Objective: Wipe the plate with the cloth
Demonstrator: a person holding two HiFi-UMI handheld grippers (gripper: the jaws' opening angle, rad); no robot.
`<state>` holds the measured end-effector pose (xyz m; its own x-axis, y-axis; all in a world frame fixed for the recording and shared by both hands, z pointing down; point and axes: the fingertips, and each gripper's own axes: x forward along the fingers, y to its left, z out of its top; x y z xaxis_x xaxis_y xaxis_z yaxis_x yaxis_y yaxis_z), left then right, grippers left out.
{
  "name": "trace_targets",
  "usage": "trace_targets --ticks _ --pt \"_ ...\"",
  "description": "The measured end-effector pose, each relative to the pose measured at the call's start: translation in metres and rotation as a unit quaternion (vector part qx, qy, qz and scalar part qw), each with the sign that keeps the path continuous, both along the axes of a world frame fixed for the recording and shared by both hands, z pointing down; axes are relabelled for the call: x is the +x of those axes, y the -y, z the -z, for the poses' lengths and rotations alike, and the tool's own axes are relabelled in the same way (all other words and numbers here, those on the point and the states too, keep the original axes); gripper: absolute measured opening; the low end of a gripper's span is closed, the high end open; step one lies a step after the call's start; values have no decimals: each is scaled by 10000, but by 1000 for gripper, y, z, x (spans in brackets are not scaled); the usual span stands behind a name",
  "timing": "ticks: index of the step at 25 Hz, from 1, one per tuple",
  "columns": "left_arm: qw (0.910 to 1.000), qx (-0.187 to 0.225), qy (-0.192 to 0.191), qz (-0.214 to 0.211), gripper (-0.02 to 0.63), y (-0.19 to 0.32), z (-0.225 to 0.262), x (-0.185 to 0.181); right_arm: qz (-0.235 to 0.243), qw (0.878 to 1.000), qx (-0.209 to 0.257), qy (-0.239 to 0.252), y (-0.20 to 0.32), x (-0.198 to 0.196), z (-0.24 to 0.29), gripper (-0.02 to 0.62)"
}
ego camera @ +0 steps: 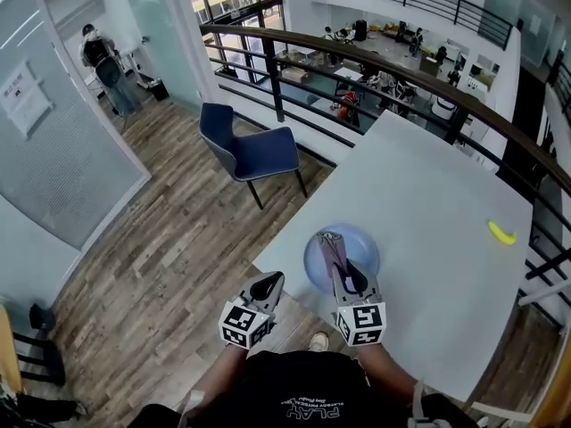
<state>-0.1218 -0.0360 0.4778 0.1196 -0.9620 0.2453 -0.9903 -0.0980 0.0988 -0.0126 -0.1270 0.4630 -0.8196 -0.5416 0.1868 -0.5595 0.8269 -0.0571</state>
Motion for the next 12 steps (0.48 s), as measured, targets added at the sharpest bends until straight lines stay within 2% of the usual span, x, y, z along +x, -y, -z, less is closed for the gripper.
trace_targets --ticks 6,12 --pt "9998 27 -201 55 14 35 -1 -11 -127 9999 -19 35 31 -2 -1 95" --pt "9991 -91 -373 -183 14 71 -14 -24 -448 9989 -132 42 61 -13 -7 95"
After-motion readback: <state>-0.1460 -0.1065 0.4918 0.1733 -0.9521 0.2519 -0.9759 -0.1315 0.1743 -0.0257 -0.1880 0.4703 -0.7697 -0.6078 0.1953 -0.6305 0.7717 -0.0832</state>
